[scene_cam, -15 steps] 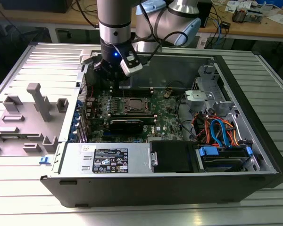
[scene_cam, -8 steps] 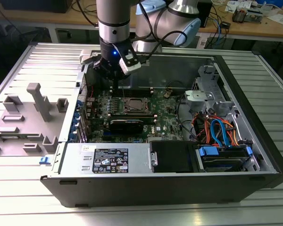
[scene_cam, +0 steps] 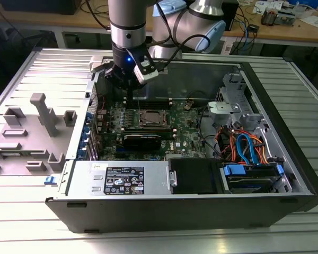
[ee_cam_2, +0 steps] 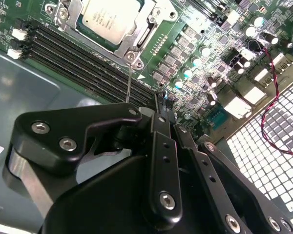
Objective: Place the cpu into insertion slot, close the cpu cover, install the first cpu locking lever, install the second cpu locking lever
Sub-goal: 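Install the first cpu locking lever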
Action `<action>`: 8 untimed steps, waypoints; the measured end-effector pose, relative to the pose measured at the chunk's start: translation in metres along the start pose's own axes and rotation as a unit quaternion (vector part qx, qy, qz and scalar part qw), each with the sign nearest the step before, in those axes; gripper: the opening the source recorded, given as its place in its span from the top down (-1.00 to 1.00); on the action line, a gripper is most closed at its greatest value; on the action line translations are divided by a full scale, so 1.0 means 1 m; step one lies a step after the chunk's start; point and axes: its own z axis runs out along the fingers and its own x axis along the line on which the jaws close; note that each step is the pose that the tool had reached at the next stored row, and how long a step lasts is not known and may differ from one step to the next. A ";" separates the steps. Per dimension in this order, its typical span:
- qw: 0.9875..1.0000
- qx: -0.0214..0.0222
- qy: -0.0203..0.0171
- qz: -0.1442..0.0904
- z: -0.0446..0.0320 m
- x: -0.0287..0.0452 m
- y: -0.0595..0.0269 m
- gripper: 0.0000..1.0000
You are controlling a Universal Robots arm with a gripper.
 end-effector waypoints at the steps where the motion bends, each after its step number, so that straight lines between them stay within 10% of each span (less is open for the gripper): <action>1: 1.000 0.000 0.000 0.000 0.0000 0.0000 0.0000 0.79; 8: 1.000 0.001 -0.001 0.000 0.0001 -0.0024 0.0022 0.79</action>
